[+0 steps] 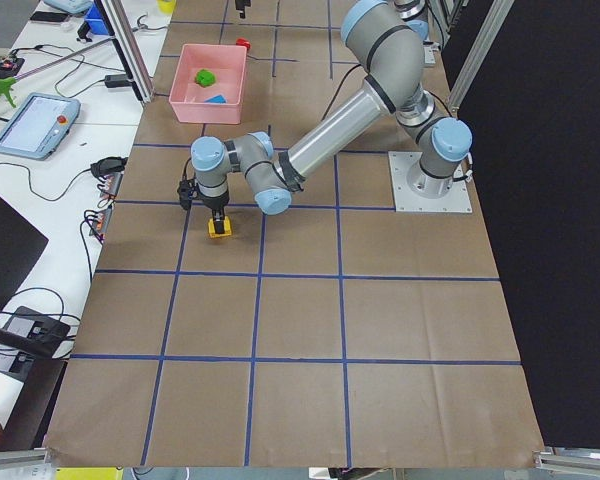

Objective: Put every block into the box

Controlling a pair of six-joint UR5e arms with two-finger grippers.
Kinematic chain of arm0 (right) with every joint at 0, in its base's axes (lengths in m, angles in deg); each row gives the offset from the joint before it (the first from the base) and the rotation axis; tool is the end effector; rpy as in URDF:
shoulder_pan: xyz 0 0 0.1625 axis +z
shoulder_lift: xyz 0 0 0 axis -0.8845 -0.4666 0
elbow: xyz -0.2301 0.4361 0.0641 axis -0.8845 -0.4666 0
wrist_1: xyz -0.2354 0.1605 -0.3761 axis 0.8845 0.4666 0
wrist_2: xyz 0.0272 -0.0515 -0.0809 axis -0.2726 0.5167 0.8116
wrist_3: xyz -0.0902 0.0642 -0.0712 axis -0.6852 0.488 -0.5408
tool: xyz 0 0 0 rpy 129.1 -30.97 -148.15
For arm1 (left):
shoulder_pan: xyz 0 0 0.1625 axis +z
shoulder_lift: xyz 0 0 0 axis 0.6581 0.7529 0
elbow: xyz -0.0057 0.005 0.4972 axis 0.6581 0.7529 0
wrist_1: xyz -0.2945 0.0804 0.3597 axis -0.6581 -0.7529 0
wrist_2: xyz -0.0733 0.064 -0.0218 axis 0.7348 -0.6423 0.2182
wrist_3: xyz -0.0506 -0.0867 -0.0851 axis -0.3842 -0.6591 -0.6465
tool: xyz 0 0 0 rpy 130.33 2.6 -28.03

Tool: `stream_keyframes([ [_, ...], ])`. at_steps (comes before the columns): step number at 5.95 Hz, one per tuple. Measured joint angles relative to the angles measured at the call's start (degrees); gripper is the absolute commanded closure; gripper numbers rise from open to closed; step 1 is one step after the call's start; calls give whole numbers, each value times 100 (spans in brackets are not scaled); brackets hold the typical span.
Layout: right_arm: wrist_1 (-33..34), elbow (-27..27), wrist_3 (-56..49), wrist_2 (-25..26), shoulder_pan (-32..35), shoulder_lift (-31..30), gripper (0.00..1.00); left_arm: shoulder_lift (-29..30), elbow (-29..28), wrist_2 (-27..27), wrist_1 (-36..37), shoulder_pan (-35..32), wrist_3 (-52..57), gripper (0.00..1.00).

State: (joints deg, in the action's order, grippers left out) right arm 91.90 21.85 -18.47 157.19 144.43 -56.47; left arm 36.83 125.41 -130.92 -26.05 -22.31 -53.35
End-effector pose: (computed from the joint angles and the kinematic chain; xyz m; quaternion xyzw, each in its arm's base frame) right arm 0.0333 -0.7527 0.3122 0.1025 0.9947 -0.0069 0.0048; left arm 0.2247 -0.7514 0.1826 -0.0861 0.9956 -0.0368 0.0092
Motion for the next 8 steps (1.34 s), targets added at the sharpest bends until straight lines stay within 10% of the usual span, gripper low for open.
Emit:
stream_keyframes([
  [4,889,280,293,12,21,700,9,133,-82,-4,132,16,51,6],
  [7,1204,239,296,31,28,1015,12,190,-92,9,185,41,74,36],
  [8,1221,227,305,32,29,1036,46,207,-100,51,260,75,97,46],
])
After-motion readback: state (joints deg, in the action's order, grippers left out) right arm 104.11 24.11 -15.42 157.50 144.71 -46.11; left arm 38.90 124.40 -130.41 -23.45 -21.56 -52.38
